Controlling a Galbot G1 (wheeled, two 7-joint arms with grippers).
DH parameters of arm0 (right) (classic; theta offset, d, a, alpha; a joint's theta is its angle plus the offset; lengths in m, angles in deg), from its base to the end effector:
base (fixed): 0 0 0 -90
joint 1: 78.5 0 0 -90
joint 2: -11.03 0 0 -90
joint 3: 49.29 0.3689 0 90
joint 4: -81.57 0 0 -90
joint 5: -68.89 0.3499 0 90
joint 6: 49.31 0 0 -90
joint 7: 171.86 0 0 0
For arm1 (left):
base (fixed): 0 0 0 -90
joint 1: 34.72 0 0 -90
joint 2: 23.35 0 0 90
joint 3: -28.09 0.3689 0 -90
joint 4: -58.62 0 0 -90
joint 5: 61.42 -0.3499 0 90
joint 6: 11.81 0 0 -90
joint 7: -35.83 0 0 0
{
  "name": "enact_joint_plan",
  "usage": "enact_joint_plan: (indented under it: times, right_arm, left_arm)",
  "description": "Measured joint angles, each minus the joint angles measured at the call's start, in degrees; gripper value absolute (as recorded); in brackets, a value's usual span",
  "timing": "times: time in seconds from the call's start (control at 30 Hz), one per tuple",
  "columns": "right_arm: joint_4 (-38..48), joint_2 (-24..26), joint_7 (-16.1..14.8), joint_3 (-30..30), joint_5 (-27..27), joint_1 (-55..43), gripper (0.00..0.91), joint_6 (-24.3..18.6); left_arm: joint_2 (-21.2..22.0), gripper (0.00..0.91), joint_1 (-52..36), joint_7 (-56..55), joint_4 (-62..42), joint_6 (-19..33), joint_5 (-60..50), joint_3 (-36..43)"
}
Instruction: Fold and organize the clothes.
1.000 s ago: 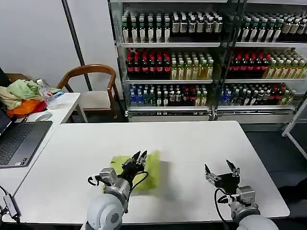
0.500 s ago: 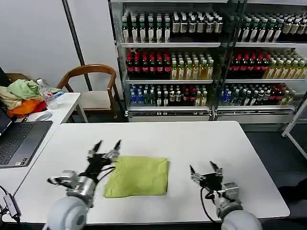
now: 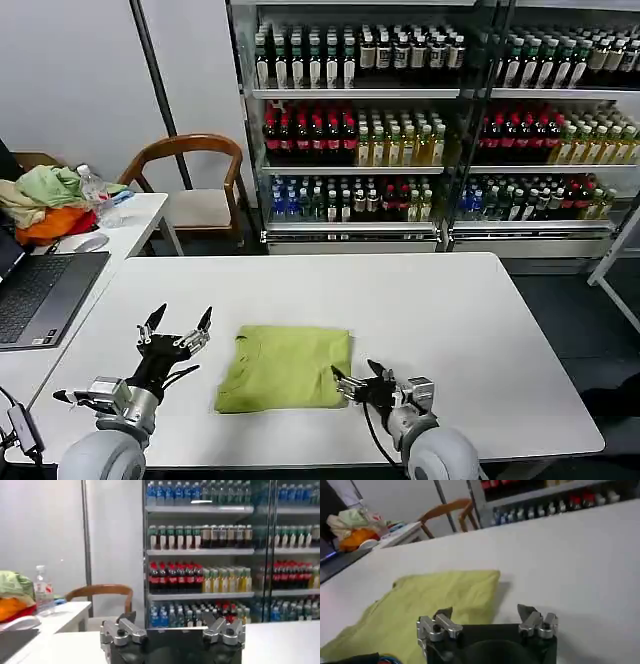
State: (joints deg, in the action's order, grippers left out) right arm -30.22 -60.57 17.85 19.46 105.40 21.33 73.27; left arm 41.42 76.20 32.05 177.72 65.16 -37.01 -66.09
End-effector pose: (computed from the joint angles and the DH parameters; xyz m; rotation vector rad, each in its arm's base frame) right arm 0.2533 0.0363 -0.3118 0.5369 -2.5055 -0.2980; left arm 0.2240 0.1049 -0.2679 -0.1261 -3.0389 -0.0385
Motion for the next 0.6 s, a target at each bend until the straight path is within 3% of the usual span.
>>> enact_joint_plan:
  times: [0.17,0.2,0.23,0.6]
  right_arm:
    - [2.03,-0.48,0.34,-1.60,2.61,-1.44,0.907,0.01]
    - [2.32,-0.55,0.36,-1.88,3.04,-1.67,0.403,0.00]
    - [2.58,-0.62,0.43,-2.11,3.45,-1.88,0.000,0.00]
    - [3.26,-0.59,1.39,-2.88,6.74,-2.24,0.000,0.21]
  left_arm:
    - [0.34,0.907,0.37,-0.21,-0.16,-0.16,-1.19,-0.06]
    - [0.44,0.907,0.44,-0.31,-0.26,-0.30,-1.40,0.02]
    - [0.58,0.907,0.54,-0.45,-0.29,-0.49,-1.59,0.12]
    - [1.13,0.907,1.58,-1.12,-0.54,-1.08,-3.33,0.03]
